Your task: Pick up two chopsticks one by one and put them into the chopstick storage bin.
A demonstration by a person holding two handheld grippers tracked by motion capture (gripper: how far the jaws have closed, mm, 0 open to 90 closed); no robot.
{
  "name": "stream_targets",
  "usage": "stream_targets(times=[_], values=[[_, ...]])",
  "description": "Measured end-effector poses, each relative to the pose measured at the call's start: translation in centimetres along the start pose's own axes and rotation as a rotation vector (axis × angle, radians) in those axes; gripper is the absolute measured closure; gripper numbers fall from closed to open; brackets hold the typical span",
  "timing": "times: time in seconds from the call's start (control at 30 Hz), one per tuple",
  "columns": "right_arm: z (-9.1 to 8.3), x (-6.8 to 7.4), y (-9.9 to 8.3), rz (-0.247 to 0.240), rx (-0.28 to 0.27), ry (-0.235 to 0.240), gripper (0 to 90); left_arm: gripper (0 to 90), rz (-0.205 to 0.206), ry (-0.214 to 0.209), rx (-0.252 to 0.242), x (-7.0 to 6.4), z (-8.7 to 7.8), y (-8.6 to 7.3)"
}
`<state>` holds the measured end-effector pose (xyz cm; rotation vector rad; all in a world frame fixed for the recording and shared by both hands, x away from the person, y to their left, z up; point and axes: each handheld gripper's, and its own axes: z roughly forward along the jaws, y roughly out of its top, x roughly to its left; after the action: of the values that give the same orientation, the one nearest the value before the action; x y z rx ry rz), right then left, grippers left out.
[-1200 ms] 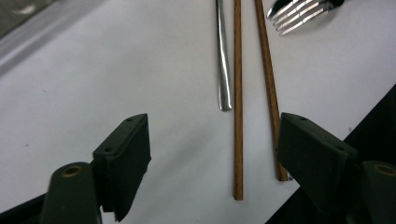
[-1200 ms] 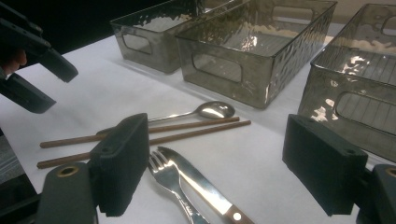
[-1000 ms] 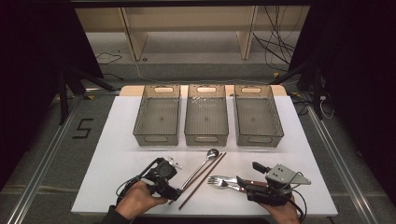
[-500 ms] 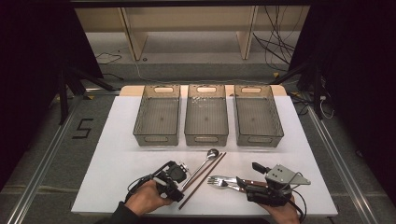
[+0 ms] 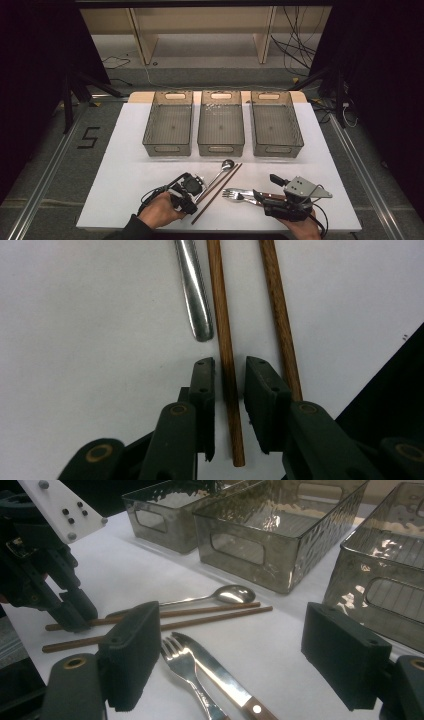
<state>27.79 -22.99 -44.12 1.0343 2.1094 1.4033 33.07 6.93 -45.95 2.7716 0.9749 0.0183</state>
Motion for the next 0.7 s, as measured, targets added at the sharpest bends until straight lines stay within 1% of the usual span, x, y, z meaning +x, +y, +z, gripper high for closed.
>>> stream_targets(times=[0.1,0.2,0.23,0.3,0.33,0.37,0.4,0.5,0.53,0.6,0.7], values=[[0.02,0.02,0.0,-0.003,0.0,-0.001,24.6,73.8,0.001,0.011,-0.001,-0.16,0.05,0.02],[0.03,0.03,0.0,-0.003,0.002,-0.002,24.7,76.1,0.003,0.024,-0.006,-0.28,0.07,0.0],[0.03,0.02,0.0,-0.004,0.003,-0.002,24.7,76.8,0.012,0.027,-0.001,-0.27,0.04,0.0],[0.04,0.03,0.0,-0.006,0.003,-0.004,24.8,77.9,0.016,0.031,0.0,-0.43,0.04,0.02],[0.05,0.04,0.0,-0.009,0.003,-0.005,24.9,79.9,0.018,0.036,-0.001,-0.56,0.07,0.03],[0.05,0.04,0.0,-0.009,0.003,-0.005,24.9,79.9,0.028,0.04,0.005,-0.61,0.04,0.06],[0.06,0.04,0.0,-0.009,0.003,-0.005,24.9,80.4,0.02,0.042,-0.001,-0.72,0.09,0.06],[0.07,0.06,-0.01,-0.01,0.003,-0.004,25.0,81.6,0.019,0.033,0.001,-0.57,0.08,0.07],[0.07,0.06,-0.01,-0.01,0.003,-0.004,25.0,81.6,0.01,0.031,-0.003,-0.56,0.09,0.06],[0.07,0.07,-0.01,-0.009,0.004,-0.004,25.1,81.9,0.005,0.025,-0.004,-0.47,0.1,0.05],[0.06,0.07,-0.01,-0.009,0.003,-0.005,25.2,81.7,-0.007,0.008,0.002,-0.18,0.09,0.08]])
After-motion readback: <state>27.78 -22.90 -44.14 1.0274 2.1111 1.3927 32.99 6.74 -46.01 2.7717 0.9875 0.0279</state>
